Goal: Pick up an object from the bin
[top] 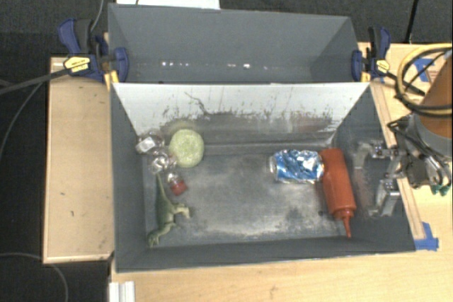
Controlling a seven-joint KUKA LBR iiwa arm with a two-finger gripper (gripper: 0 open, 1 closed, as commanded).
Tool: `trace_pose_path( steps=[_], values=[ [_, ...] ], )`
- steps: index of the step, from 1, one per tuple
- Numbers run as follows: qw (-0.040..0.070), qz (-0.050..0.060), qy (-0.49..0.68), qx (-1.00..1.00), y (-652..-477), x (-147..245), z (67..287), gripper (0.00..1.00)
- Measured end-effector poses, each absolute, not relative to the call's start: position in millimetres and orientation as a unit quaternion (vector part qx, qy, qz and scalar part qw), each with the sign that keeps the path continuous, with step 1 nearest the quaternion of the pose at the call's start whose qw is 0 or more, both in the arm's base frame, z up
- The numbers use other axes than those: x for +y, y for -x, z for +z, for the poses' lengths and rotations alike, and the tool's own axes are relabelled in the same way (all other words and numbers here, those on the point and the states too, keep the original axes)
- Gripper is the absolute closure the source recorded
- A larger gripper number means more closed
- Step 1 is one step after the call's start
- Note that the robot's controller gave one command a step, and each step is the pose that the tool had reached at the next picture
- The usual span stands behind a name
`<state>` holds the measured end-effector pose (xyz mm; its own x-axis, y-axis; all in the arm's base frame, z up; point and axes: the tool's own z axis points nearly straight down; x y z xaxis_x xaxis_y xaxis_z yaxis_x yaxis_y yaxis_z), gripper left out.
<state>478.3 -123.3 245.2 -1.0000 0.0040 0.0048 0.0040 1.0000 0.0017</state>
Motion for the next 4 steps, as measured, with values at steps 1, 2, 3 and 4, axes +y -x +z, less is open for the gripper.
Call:
trace_pose_path(
  steps=[1,2,3,4],
  values=[
    [-0.002,0.0,0.0,-1.0,-479.9,-123.0,249.1,0.0],
    [0.002,-0.001,-0.037,-0.999,-488.0,-90.1,134.4,1.0],
    [0.001,-0.001,-0.039,-0.999,-488.8,-90.6,135.4,0.0],
    [0.001,-0.001,-0.04,-0.999,-488.8,-90.7,135.4,0.0]
  ],
)
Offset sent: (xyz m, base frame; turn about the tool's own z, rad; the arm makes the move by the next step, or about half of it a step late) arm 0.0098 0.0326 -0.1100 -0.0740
